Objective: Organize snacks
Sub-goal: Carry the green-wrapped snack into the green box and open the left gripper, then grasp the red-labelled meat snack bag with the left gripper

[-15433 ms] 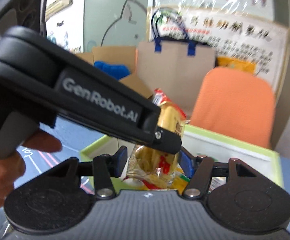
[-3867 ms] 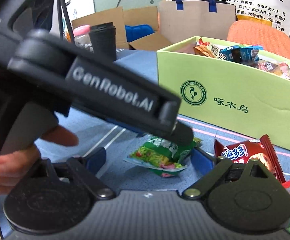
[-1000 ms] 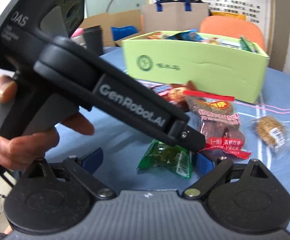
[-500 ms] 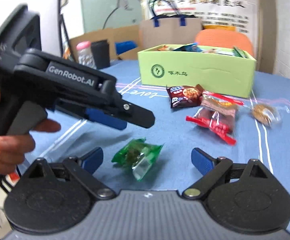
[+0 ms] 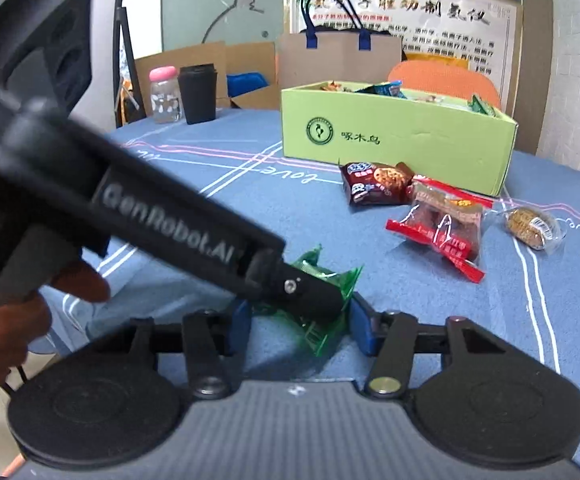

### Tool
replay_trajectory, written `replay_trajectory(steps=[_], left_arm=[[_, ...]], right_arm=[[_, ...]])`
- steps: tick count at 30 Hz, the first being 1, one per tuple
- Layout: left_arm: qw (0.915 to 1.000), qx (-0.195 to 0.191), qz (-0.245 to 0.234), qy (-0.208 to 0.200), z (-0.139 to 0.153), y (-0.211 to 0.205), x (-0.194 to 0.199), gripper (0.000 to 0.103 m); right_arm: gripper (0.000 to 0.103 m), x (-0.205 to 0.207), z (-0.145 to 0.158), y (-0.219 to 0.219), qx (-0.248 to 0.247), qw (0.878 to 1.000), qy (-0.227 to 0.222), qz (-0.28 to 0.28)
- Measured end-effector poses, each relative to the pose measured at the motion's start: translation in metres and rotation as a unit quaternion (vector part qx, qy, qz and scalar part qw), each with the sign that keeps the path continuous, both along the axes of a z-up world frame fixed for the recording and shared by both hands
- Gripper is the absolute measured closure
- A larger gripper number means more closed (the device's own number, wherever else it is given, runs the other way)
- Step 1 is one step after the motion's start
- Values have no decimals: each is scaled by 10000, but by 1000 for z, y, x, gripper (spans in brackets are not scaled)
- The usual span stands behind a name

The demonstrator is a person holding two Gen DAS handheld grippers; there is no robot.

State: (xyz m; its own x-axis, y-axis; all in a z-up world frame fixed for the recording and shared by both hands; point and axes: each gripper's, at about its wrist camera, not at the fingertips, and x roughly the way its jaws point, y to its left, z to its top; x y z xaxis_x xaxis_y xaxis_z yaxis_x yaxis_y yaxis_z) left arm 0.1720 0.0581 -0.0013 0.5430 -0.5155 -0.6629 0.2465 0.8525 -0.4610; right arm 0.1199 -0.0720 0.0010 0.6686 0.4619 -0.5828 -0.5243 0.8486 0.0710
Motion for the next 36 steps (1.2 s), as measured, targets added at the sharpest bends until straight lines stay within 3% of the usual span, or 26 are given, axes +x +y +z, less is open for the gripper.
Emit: replay_trajectory(steps=[6, 10, 14, 18, 22, 26, 31, 32, 36], left_arm=[[9986, -98, 73, -510, 35, 1, 36, 89], [9955, -173, 217, -907, 71, 6, 87, 88], [9919, 11, 471, -1182, 96, 13, 144, 87], [9913, 150, 784, -1048, 97, 28, 196, 87], [9917, 161, 986, -806, 84, 43, 230, 86], [9869, 283, 1263, -967, 88, 53, 230, 66], [9797, 52, 1324, -1505, 110, 57, 183, 50], [9797, 24, 1255, -1561, 112, 55, 173, 46], [9854, -108, 866, -1462, 98, 38, 137, 40]], right_arm=[[47, 49, 39, 0, -79, 9986, -519, 36], [46, 109, 70, 3, -137, 9951, -968, 115], [45, 175, 86, 15, -130, 9934, -1109, 263], [45, 230, 81, 30, -75, 9943, -950, 473], [44, 260, 70, 41, -22, 9952, -785, 590], [35, 250, 85, 27, 71, 9933, -1060, 450], [11, 199, 113, -17, 225, 9872, -1581, -19], [11, 187, 113, -26, 216, 9866, -1614, -104], [10, 140, 83, -49, 93, 9923, -1177, -380]])
